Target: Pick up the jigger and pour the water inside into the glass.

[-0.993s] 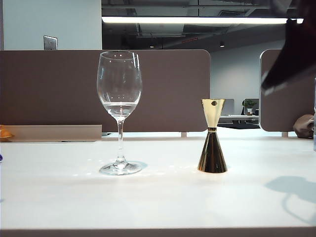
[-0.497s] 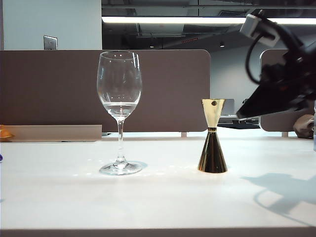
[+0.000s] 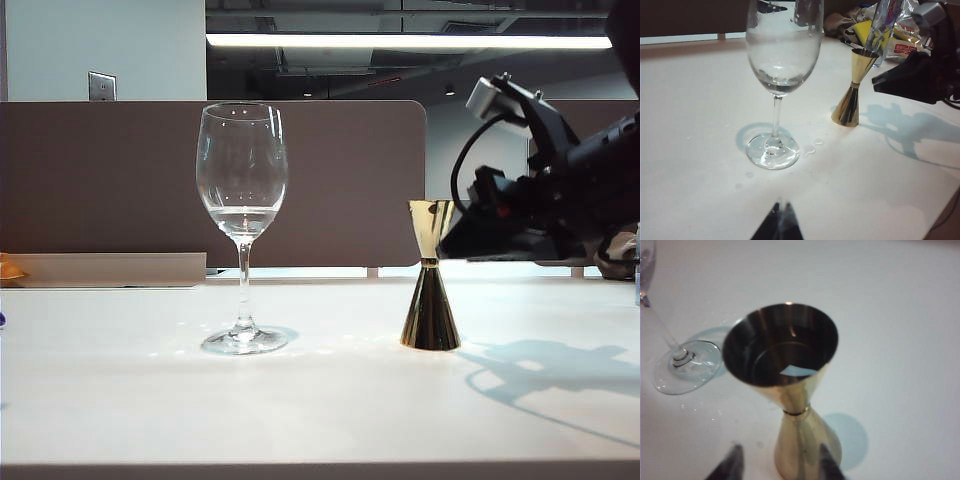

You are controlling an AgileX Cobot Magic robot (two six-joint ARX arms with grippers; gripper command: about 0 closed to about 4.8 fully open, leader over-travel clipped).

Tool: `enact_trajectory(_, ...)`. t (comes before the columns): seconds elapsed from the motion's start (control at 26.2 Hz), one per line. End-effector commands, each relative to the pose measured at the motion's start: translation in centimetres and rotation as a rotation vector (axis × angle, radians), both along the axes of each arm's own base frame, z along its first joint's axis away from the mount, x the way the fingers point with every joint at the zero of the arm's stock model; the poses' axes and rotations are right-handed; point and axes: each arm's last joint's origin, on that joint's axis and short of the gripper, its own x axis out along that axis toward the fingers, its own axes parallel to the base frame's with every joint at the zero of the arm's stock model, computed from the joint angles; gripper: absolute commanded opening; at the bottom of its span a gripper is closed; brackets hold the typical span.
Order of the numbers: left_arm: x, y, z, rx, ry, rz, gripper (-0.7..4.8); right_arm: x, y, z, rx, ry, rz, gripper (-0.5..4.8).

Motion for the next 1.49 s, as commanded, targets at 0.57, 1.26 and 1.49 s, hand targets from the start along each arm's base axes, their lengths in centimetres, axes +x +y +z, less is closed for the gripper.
enact_trajectory(0.57,0.0,0.0,0.0,0.004,-0.004,-0.01,-0.05,2.4,1.1,-0.9,0.046,-0.052,-0.003,2.13)
enact_trajectory(1.26,0.0,0.0,0.0,0.004,-0.004,-0.01,-0.05,3.9,1.6,-1.1,0.061,-0.029,-0.012,1.67)
enact_trajectory(1.49,0.0,0.0,0.0,0.004,-0.005,-0.01,-0.05,3.9,1.6,-1.1,0.061,-0.029,-0.012,1.44)
